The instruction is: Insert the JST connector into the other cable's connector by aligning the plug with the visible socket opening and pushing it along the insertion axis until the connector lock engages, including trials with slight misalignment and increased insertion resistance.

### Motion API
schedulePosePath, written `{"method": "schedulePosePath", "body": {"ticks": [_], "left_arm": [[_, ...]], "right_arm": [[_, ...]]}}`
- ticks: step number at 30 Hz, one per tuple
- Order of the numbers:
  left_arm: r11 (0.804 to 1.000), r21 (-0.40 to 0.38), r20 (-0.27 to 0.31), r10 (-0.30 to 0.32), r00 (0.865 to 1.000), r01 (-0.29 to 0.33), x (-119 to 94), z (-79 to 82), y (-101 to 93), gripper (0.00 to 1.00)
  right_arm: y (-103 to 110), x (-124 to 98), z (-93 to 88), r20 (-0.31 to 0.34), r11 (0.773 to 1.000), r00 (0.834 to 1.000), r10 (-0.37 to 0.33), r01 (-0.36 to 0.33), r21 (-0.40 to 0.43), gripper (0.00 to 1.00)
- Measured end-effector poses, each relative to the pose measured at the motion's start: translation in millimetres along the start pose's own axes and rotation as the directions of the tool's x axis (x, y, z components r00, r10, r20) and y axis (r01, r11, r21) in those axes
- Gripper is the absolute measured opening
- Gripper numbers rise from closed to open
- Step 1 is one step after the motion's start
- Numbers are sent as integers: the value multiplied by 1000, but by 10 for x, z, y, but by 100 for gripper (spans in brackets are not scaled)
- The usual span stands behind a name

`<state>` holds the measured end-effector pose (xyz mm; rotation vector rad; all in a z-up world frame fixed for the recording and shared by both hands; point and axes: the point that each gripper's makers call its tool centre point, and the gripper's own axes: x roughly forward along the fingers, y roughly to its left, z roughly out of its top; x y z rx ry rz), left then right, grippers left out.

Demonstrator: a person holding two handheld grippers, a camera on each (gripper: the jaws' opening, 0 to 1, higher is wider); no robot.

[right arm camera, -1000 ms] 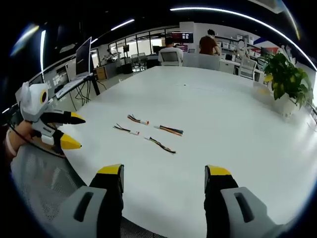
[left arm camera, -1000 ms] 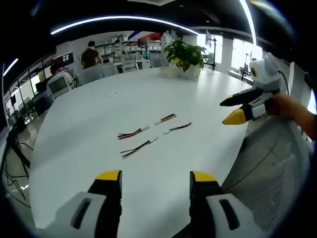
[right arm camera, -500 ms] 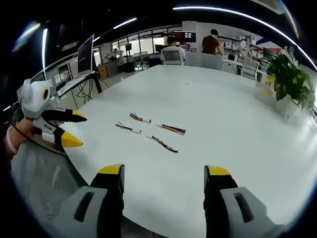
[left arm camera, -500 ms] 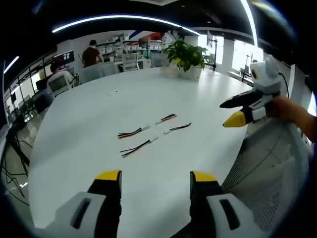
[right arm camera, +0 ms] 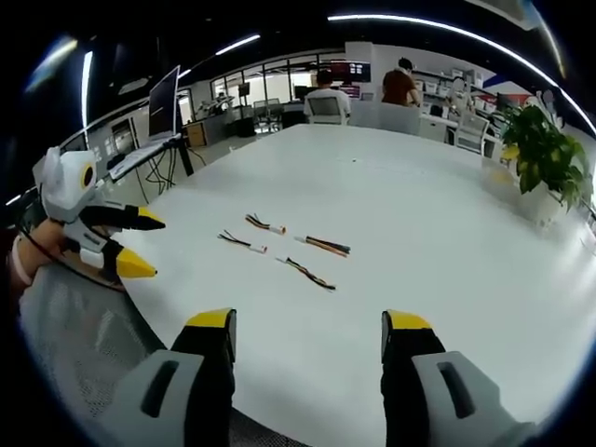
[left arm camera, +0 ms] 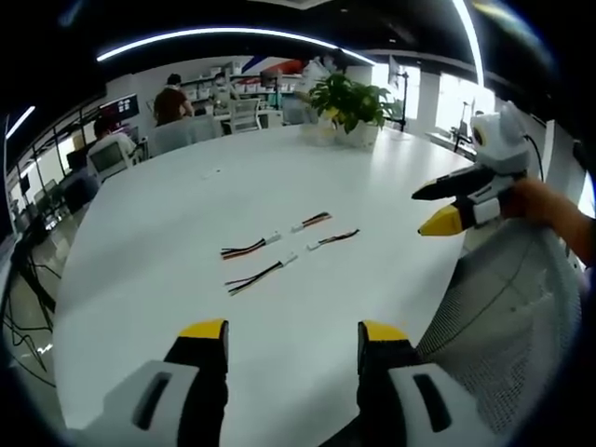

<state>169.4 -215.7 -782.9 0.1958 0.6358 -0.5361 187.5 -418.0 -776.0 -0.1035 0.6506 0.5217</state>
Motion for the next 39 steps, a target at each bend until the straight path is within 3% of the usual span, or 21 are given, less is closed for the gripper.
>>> {"method": "schedulePosePath", "body": {"ticks": [39], "left_arm": [[1000, 29, -31, -3, 1000, 3, 17, -55, -28, 52]], "right_arm": [[66, -11, 49, 27, 1000, 999, 25, -25, 0, 52]]}}
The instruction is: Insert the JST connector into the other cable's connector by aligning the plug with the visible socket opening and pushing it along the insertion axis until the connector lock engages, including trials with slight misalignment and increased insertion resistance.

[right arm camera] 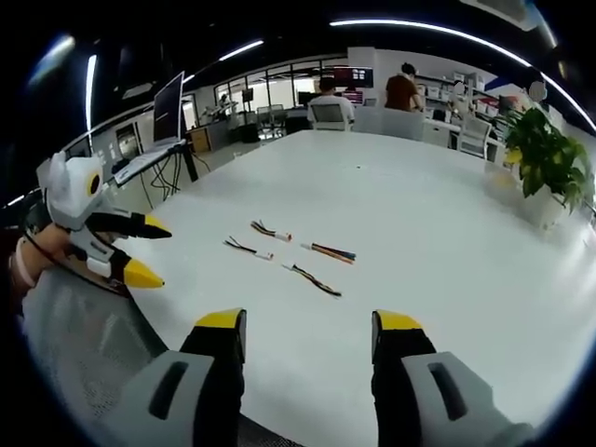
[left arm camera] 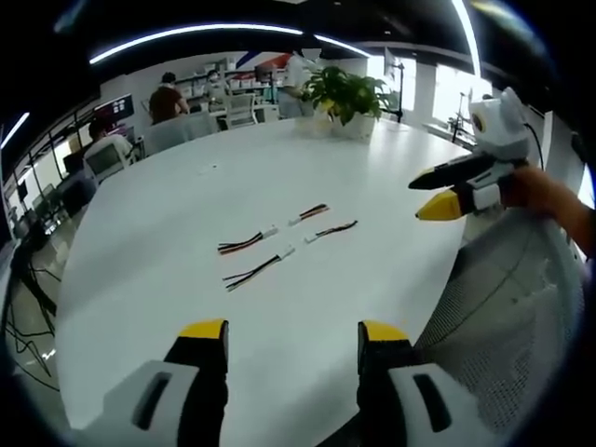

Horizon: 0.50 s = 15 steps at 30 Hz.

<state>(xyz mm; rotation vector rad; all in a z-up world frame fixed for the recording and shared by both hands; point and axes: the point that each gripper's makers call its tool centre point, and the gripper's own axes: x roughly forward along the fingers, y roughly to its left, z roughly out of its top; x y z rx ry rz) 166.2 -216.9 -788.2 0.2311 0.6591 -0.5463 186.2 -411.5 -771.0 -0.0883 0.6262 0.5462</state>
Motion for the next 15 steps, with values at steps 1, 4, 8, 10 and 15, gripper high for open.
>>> {"method": "schedulePosePath", "body": {"ticks": [1, 4, 8, 10, 15], "left_arm": [[1000, 1, -1, 0, 1000, 0, 0, 0, -1, 52], [1000, 5, -3, -1, 1000, 1, 1, -3, -3, 52], [1000, 3, -3, -5, 1000, 5, -2, -6, -12, 52], [1000, -16, 8, -1, 1000, 1, -20, 12, 3, 52], [999, -38, 33, 9, 999, -7, -49, 55, 34, 52]], "right_arm": [[4, 2, -1, -1, 1000, 1000, 2, -2, -2, 52], [13, 6, -4, -3, 1000, 1000, 5, -5, -9, 51], [25, 11, -11, -8, 1000, 1000, 10, -10, -14, 51], [31, 12, -12, -8, 1000, 1000, 11, -11, -19, 50], [50, 13, -12, -13, 998, 1000, 7, -7, -59, 50]]}}
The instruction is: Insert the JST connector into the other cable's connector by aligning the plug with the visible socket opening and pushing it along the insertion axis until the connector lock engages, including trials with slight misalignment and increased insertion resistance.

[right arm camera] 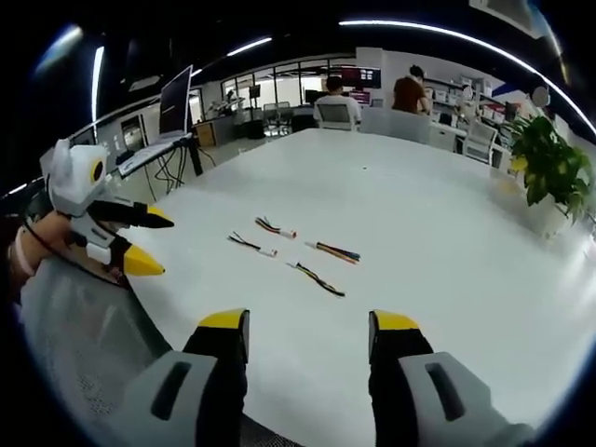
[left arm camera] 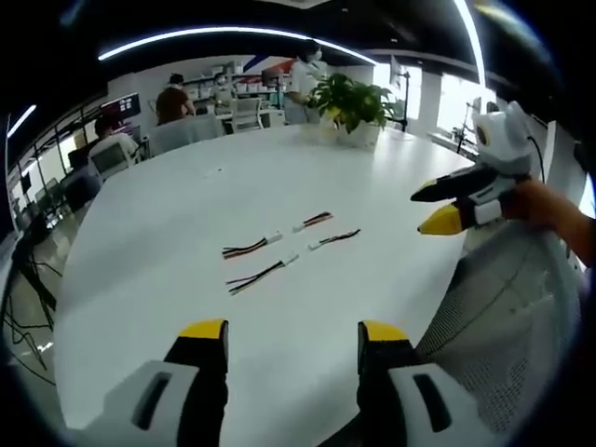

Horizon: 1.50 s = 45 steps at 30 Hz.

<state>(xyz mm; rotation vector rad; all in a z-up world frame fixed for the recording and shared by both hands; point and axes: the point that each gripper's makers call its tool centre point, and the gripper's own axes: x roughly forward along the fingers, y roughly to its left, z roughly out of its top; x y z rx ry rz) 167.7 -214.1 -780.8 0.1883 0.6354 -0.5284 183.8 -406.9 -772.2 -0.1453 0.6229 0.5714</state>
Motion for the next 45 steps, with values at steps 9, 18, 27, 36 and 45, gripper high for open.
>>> {"method": "schedulePosePath", "body": {"ticks": [9, 18, 27, 36, 45], "left_arm": [[1000, 9, -10, -16, 1000, 16, 2, -6, -20, 52], [999, -33, 6, -16, 1000, 16, -6, 43, 44, 51], [1000, -14, 18, 21, 1000, -21, -80, 176, 222, 52], [1000, -20, 52, 8, 999, -6, -18, 389, 348, 52], [996, 79, 36, -35, 999, 32, 125, 537, 356, 52]], "right_arm": [[7, -82, 43, 9, 1000, 1000, -5, 5, -24, 48], [-85, -167, 151, 47, 997, 998, 36, -39, 61, 47], [-239, -264, 484, 142, 987, 989, 34, -56, 150, 47], [-398, -262, 696, 159, 995, 987, 0, -16, 94, 47], [-407, -121, 696, 141, 994, 989, 35, -48, 93, 47]]}}
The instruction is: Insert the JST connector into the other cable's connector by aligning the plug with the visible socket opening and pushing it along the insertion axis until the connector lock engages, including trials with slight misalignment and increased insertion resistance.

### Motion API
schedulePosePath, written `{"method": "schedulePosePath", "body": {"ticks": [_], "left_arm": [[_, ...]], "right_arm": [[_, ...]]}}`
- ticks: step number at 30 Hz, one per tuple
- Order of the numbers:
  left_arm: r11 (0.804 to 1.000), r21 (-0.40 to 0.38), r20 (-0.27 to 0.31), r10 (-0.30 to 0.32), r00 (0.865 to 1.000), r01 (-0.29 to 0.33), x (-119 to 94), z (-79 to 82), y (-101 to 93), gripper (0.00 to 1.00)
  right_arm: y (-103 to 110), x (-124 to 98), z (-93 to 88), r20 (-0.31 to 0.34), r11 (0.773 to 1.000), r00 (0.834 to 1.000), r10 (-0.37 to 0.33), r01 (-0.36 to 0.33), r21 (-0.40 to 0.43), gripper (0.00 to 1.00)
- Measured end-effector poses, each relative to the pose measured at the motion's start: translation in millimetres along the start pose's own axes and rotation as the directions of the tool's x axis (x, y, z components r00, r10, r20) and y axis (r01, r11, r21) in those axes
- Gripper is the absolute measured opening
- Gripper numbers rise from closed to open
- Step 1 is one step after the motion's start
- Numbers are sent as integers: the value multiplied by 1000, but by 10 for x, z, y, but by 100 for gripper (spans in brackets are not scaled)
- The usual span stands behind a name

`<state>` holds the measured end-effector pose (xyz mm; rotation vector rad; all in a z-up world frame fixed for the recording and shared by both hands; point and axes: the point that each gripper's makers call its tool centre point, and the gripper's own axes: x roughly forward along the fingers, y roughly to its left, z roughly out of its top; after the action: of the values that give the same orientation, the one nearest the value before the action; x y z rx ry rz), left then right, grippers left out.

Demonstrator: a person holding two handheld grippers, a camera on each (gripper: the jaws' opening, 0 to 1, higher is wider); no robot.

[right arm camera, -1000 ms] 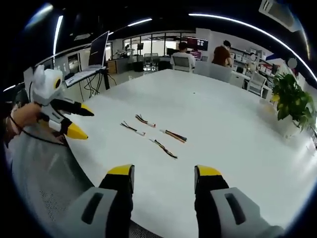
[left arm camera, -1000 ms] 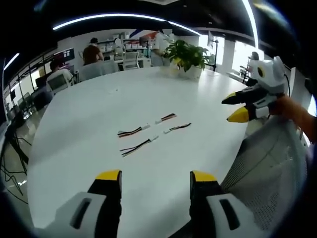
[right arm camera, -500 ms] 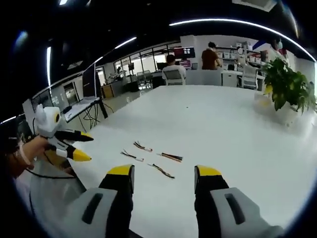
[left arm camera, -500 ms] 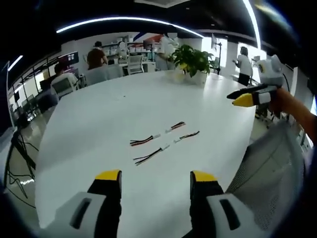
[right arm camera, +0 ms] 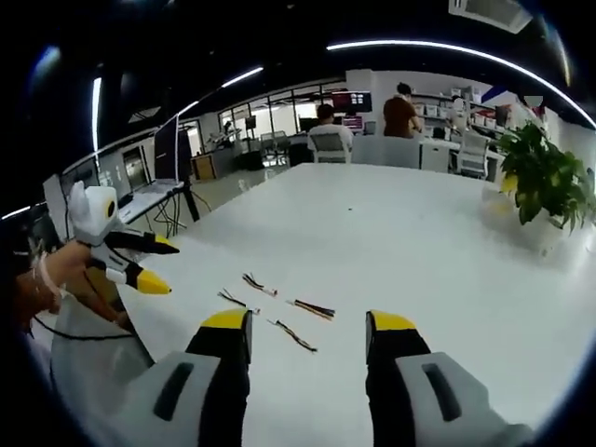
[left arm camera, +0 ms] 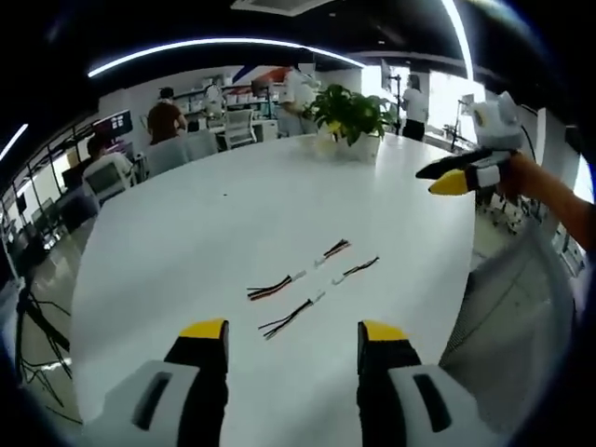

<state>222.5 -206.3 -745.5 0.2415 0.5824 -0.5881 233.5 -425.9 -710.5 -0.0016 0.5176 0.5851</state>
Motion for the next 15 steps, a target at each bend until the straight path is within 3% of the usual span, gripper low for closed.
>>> {"method": "schedulePosePath", "body": {"ticks": [7, 15], "left_arm": [[999, -3, 60, -42, 997, 42, 131, 307, 105, 52], [999, 17, 63, -34, 997, 33, 269, 373, 238, 52]], "right_arm": [[-72, 112, -21, -24, 1000, 1000, 15, -15, -15, 46], [-115, 298, 2, -52, 997, 998, 27, -31, -67, 46]]}}
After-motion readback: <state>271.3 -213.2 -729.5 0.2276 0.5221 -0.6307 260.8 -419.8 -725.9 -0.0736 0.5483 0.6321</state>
